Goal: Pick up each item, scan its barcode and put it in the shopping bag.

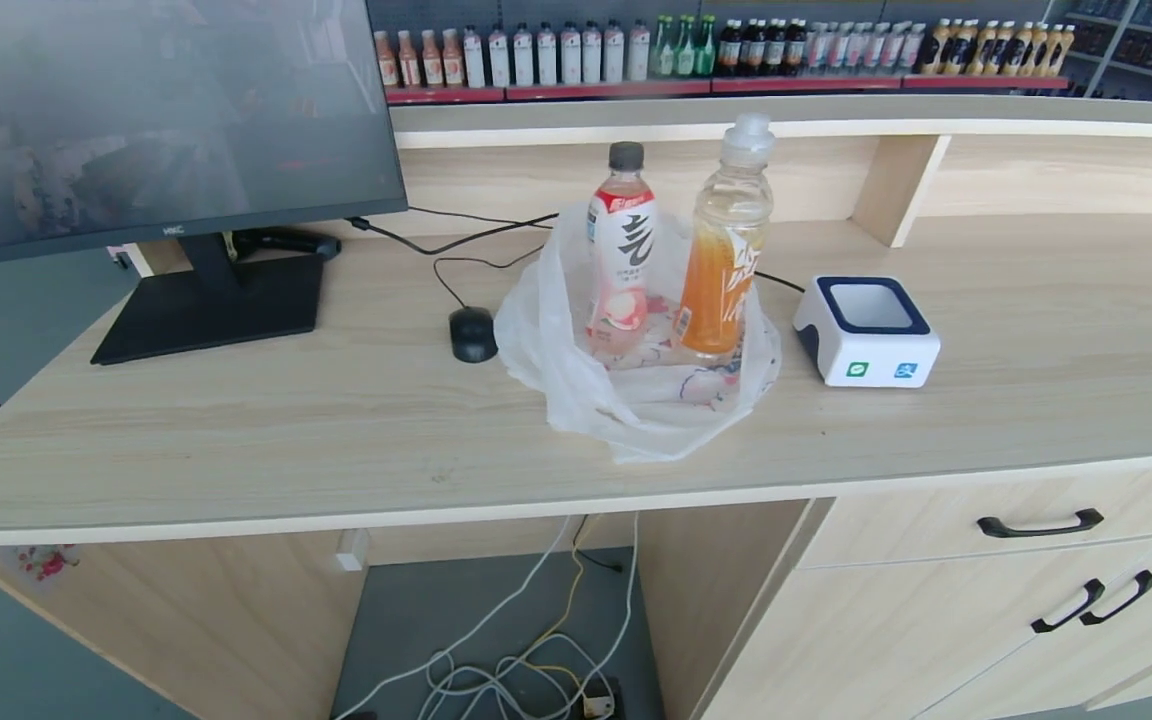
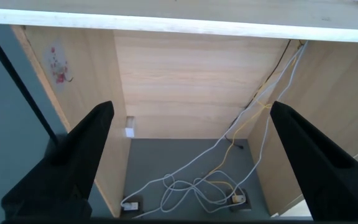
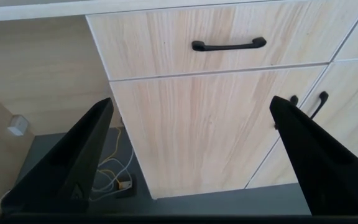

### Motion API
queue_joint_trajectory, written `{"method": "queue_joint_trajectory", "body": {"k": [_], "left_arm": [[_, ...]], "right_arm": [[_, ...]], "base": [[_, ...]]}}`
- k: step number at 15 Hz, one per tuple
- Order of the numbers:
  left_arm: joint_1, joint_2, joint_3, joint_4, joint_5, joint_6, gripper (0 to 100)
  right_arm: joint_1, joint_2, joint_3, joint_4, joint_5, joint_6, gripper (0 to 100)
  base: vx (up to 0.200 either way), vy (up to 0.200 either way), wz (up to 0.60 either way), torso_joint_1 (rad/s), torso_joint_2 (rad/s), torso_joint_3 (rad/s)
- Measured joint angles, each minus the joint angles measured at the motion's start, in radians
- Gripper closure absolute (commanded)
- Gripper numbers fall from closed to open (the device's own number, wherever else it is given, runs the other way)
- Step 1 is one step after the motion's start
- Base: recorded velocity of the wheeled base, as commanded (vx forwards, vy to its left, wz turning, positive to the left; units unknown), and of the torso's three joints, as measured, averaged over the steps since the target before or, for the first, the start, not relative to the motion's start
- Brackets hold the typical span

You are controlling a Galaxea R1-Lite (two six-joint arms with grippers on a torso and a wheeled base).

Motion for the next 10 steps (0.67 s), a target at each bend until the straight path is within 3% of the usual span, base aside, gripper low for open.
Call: {"method": "queue_joint_trajectory", "body": {"k": [10], "left_arm": [[0.0, 0.0, 0.0, -0.002, 0.0, -0.001, 0]], "right_arm": [[0.0, 0.001, -0.001, 0.0, 0.0, 0.004, 0]], "base": [[0.0, -0.2, 0.0, 0.005, 0.0, 0.001]]}}
